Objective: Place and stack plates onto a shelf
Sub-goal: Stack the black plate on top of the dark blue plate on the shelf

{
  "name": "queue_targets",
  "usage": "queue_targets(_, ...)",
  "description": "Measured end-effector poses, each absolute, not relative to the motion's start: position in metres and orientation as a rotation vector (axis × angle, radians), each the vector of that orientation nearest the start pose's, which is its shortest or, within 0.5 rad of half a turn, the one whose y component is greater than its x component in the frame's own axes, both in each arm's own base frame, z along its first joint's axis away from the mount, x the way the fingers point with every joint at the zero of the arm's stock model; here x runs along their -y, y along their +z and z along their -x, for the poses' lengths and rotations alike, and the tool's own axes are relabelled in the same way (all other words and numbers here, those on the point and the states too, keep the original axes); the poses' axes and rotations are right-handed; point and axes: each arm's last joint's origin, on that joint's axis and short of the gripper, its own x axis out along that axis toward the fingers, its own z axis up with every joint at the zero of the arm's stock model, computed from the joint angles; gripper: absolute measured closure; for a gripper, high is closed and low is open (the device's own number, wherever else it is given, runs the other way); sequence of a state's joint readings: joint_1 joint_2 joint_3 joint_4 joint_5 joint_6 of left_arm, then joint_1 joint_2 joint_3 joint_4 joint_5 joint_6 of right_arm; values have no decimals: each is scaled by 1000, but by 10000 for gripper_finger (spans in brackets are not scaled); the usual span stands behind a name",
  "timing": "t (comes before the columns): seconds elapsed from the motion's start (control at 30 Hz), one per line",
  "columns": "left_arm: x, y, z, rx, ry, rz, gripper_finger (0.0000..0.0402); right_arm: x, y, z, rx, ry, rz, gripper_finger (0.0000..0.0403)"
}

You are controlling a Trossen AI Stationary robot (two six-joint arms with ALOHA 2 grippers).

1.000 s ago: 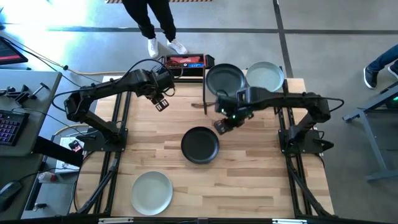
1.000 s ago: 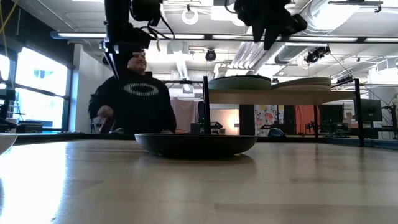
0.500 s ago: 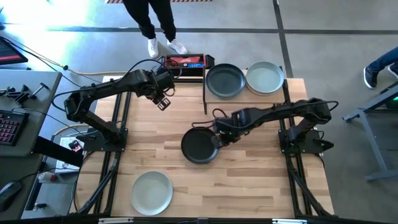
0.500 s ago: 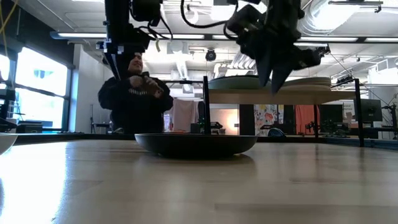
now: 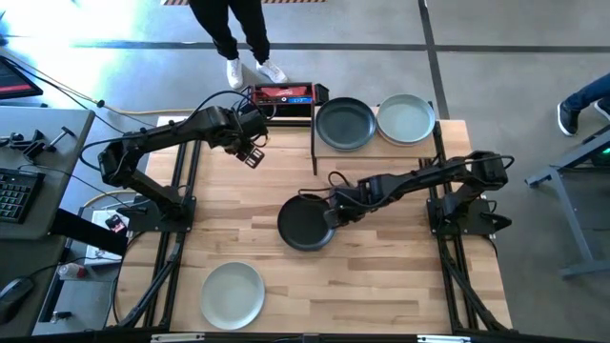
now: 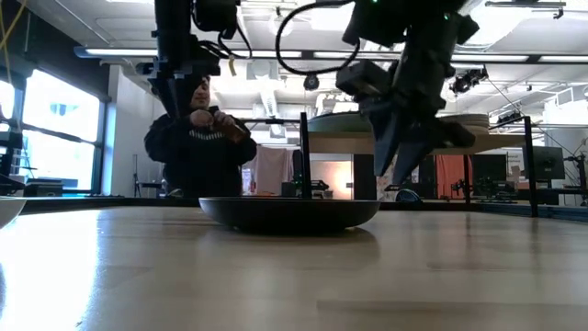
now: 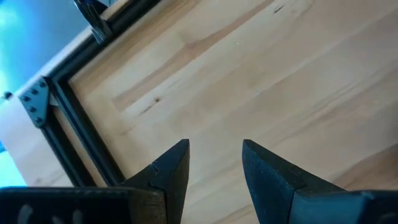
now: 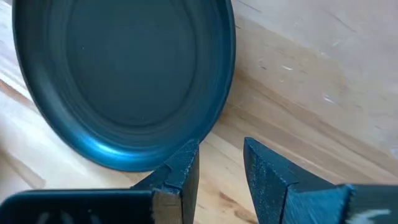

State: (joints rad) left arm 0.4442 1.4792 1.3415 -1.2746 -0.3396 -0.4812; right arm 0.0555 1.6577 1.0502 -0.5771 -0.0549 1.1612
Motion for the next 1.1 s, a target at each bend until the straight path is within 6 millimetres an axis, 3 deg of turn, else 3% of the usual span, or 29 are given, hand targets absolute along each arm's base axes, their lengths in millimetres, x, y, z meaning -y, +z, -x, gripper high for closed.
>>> queue_targets(0.23, -120, 298, -233, -1238, 984, 539, 266, -18, 168, -310, -1032, -616, -1052, 297)
queue_targets(0.5, -116, 298, -236, -1219, 978, 583, 266, -17, 164, -310, -974, -631, -1056, 297)
queue_targets(1.1, -103, 299, -249, -1155, 922, 557, 266, -17, 142, -322, -958, -655, -1073, 297)
